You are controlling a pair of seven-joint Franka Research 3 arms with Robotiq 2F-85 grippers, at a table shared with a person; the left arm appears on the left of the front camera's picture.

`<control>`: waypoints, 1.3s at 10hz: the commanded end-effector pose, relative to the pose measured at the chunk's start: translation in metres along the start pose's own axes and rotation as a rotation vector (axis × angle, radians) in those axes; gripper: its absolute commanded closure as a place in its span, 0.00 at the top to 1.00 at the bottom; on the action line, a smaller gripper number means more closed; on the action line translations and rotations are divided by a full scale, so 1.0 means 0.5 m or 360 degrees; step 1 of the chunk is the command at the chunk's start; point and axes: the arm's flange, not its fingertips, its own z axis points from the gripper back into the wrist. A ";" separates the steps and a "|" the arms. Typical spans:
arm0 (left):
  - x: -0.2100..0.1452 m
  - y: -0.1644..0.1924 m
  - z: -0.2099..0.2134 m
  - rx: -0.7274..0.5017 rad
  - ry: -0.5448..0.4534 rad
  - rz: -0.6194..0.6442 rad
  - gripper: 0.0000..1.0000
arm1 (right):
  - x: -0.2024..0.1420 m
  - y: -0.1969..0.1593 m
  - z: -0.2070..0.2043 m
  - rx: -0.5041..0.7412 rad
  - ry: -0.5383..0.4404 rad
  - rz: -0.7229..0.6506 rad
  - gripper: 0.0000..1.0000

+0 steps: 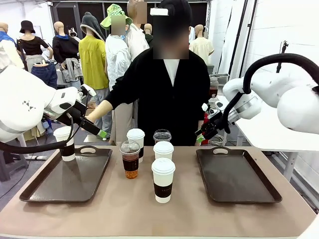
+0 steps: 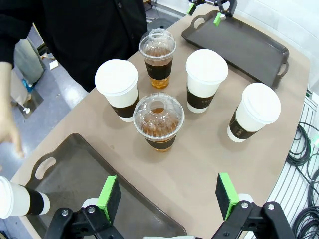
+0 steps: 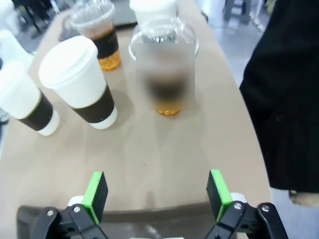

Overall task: Distribute the coffee onto the tray.
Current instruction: Pick up one iced Americano and place it on the right Handle tray.

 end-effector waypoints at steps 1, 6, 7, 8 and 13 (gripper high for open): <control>-0.004 0.002 0.001 -0.0025 -0.0005 0.0005 1.00 | -0.019 -0.022 -0.023 -0.0079 -0.0143 0.0133 1.00; -0.004 0.002 0.001 -0.0025 -0.0005 0.0005 1.00 | -0.063 -0.027 -0.093 0.0071 -0.0397 0.0065 1.00; -0.004 0.002 0.001 -0.0025 -0.0005 0.0005 1.00 | -0.067 -0.026 -0.102 0.0087 -0.0400 0.0067 1.00; -0.004 0.002 0.001 -0.0025 -0.0005 0.0005 1.00 | -0.069 -0.028 -0.107 0.0103 -0.0404 0.0054 1.00; -0.004 0.002 0.001 -0.0025 -0.0005 0.0005 1.00 | -0.071 -0.016 -0.107 0.0094 -0.0355 0.0030 1.00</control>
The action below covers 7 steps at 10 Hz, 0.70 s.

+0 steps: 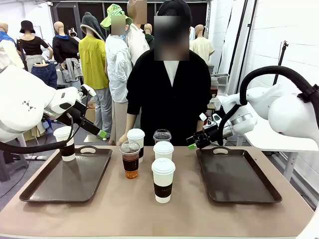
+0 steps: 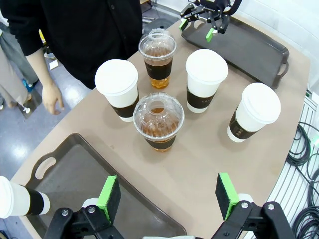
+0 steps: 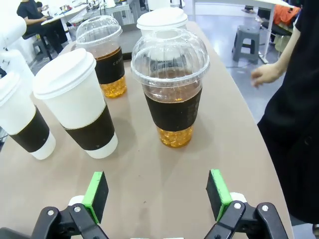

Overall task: Distribute the coffee onto the tray.
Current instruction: Pick up one iced Americano and place it on the right Handle tray.

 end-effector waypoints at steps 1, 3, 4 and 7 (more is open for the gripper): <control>-0.004 0.003 0.001 -0.0025 -0.0006 0.0005 1.00 | 0.005 0.000 0.001 -0.0003 -0.0001 0.0006 1.00; -0.004 0.003 0.001 -0.0025 -0.0006 0.0005 1.00 | -0.006 -0.009 -0.017 0.0002 -0.0050 0.0021 1.00; -0.004 0.003 0.001 -0.0025 -0.0006 0.0005 1.00 | -0.010 -0.014 -0.031 0.0002 -0.0098 0.0047 1.00; -0.004 0.003 0.001 -0.0025 -0.0006 0.0005 1.00 | -0.021 -0.038 -0.070 -0.0007 -0.0175 0.0062 1.00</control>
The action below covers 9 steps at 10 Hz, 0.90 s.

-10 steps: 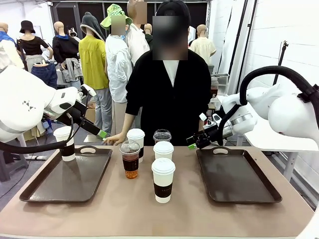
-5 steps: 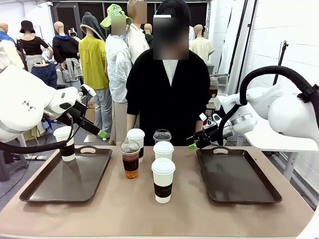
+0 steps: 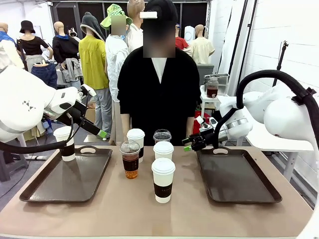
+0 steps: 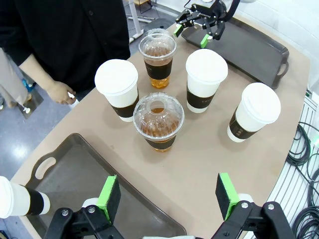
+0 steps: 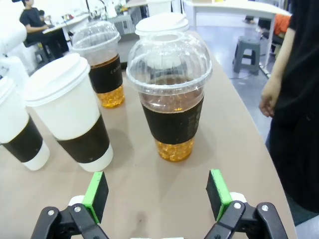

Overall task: Distribute the coffee onto the tray.
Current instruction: Pick up one iced Americano and place it on the right Handle tray.

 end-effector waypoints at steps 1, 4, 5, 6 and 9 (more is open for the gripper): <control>-0.004 0.003 0.001 -0.0025 -0.0006 0.0005 1.00 | -0.001 -0.035 -0.028 0.0000 -0.0072 0.0057 1.00; -0.004 0.003 0.001 -0.0025 -0.0006 0.0005 1.00 | -0.004 -0.047 -0.074 0.0062 -0.0078 0.0065 1.00; -0.004 0.003 0.001 -0.0025 -0.0006 0.0005 1.00 | -0.008 -0.052 -0.081 0.0068 -0.0094 0.0058 1.00; -0.004 0.003 0.001 -0.0025 -0.0006 0.0005 1.00 | -0.012 -0.056 -0.090 0.0067 -0.0114 0.0046 1.00; -0.004 0.003 0.001 -0.0025 -0.0006 0.0005 1.00 | -0.017 -0.061 -0.107 0.0081 -0.0133 0.0044 1.00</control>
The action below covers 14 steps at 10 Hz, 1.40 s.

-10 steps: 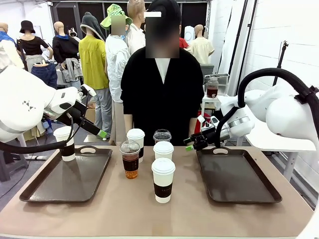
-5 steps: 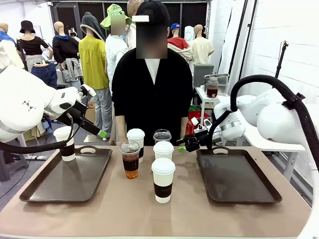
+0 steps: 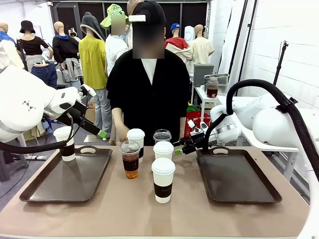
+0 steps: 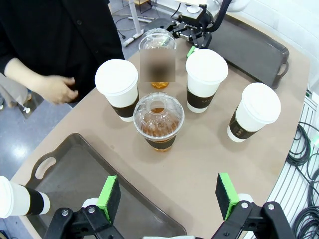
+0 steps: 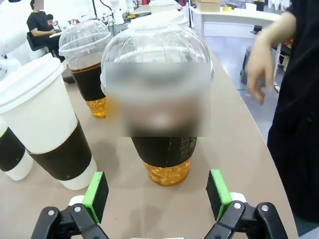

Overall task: Distribute the coffee onto the tray.
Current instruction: Pick up one iced Americano and place it on the right Handle tray.

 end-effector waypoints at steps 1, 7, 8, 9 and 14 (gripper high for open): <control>-0.004 0.003 0.001 -0.0025 -0.0007 0.0005 1.00 | 0.008 -0.018 -0.015 0.0006 -0.0066 0.0017 1.00; -0.004 0.003 0.001 -0.0025 -0.0007 0.0005 1.00 | 0.006 -0.033 -0.045 -0.0061 -0.0129 -0.0008 1.00; -0.004 0.003 0.001 -0.0025 -0.0007 0.0005 1.00 | 0.006 -0.036 -0.047 -0.0058 -0.0125 -0.0011 1.00; -0.004 0.003 0.001 -0.0025 -0.0007 0.0005 1.00 | 0.006 -0.038 -0.052 -0.0045 -0.0121 -0.0016 1.00; -0.004 0.003 0.001 -0.0025 -0.0007 0.0005 1.00 | 0.010 -0.046 -0.071 -0.0014 -0.0118 -0.0019 1.00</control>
